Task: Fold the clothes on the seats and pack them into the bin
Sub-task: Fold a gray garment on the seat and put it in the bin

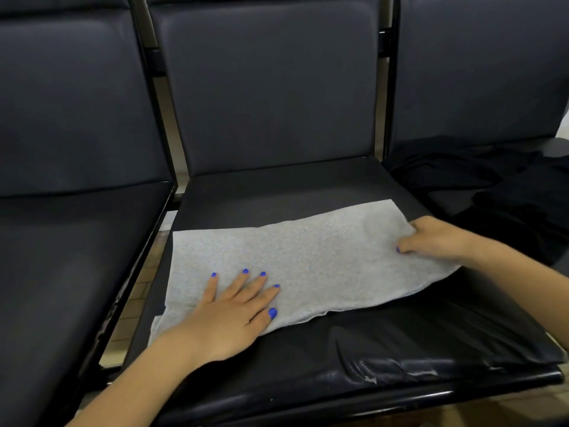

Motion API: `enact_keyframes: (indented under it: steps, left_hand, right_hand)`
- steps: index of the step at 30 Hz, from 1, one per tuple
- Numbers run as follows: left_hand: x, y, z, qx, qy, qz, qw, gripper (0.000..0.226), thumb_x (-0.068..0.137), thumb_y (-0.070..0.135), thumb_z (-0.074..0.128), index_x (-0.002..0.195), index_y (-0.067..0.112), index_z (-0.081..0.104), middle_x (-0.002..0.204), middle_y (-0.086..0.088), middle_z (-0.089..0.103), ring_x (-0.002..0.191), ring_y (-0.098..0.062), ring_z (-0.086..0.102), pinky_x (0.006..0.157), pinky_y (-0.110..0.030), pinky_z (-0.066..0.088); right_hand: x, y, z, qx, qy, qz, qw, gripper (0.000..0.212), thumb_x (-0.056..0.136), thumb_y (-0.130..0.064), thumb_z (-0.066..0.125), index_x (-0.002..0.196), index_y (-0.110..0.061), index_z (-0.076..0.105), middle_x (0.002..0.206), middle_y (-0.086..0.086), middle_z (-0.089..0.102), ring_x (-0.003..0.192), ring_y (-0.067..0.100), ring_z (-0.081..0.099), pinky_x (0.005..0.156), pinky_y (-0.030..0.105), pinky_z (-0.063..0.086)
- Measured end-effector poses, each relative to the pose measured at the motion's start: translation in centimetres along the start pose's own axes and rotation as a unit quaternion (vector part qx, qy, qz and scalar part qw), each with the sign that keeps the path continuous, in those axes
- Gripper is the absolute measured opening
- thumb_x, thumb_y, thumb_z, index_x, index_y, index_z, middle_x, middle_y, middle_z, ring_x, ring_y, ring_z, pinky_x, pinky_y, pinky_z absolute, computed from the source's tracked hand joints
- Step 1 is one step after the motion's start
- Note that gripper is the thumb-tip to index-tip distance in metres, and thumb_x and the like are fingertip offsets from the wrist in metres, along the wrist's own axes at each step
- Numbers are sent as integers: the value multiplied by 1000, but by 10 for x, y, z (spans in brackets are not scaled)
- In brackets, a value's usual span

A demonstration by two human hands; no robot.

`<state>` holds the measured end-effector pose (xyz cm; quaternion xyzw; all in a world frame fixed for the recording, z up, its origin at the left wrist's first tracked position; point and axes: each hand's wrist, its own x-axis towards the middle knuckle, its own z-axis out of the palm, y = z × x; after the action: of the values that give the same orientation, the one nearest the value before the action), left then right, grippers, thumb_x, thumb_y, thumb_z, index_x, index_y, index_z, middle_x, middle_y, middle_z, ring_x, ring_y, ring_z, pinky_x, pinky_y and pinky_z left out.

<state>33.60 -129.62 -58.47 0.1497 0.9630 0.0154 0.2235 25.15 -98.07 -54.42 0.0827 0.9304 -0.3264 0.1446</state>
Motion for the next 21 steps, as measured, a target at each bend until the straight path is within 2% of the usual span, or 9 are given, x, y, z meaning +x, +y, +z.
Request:
enact_keyframes:
  steps: [2, 4, 7, 10, 12, 16, 18, 19, 21]
  left_hand:
    - [-4, 7, -4, -15, -45, -3, 999, 52, 99, 53, 8, 147, 45, -10, 154, 19, -23, 139, -5, -29, 113, -48, -21]
    - [-9, 15, -5, -30, -76, 21, 996, 52, 99, 55, 10, 146, 47, -11, 153, 21, -24, 139, -4, -29, 113, -47, -22]
    - [-23, 28, -7, -46, -85, 54, 994, 69, 75, 74, -3, 142, 56, -9, 149, 29, -22, 137, -1, -31, 110, -45, -26]
    - [-31, 32, -6, -32, -49, 64, 996, 80, 59, 74, -15, 138, 59, -11, 144, 31, -25, 134, -1, -36, 108, -43, -31]
    - [-27, 26, -4, -3, -27, 55, 998, 81, 52, 78, -27, 131, 60, -19, 141, 28, -28, 132, -5, -39, 106, -45, -32]
    - [-16, 8, 0, 9, -37, 20, 999, 124, 22, 86, -38, 139, 51, -19, 137, 28, -29, 128, -2, -34, 110, -46, -24]
    - [-17, 4, -5, -7, -62, 5, 998, 118, 32, 90, -32, 142, 50, -16, 142, 29, -27, 130, 1, -30, 115, -45, -17]
    - [-18, 2, -7, -15, -72, -4, 997, 98, 55, 89, -22, 143, 49, -14, 147, 27, -25, 134, 0, -28, 116, -43, -15]
    - [-21, -2, -13, -13, -78, -33, 996, 54, 95, 61, 4, 146, 46, -10, 154, 20, -21, 141, -6, -23, 117, -41, -14]
  right_hand:
    - [-6, 3, -15, 88, -7, 20, 996, 6, 83, -6, 67, 88, -3, 68, 87, 10, 69, 79, 23, 65, 65, 27, 52]
    - [-12, 11, -32, 129, -25, 54, 990, 10, 83, -5, 68, 91, 0, 68, 86, 16, 71, 77, 28, 67, 64, 29, 54]
    - [-16, 26, -52, 141, -44, 107, 983, 18, 82, -13, 70, 90, 3, 69, 75, 15, 71, 68, 26, 66, 64, 31, 51]
    - [-21, 42, -66, 217, -25, 138, 966, 13, 83, -14, 67, 90, -4, 68, 70, 10, 70, 62, 22, 63, 63, 30, 50]
    - [-26, 53, -73, 256, -3, 163, 953, 10, 83, -13, 65, 90, -7, 66, 65, 9, 69, 54, 21, 64, 54, 28, 53]
    - [-38, 68, -77, 253, -16, 209, 944, 37, 71, -11, 68, 105, 2, 63, 80, 18, 72, 60, 26, 69, 60, 35, 58]
    - [-42, 67, -76, 247, -20, 212, 945, 35, 74, -9, 67, 106, 4, 63, 80, 18, 72, 60, 26, 69, 59, 35, 58]
    - [-45, 65, -76, 241, -20, 210, 947, 34, 75, -9, 67, 105, 4, 63, 79, 18, 72, 59, 25, 69, 58, 34, 58]
    - [-47, 61, -78, 221, -31, 206, 953, 40, 67, -12, 73, 103, 3, 66, 82, 19, 72, 60, 26, 70, 63, 34, 57]
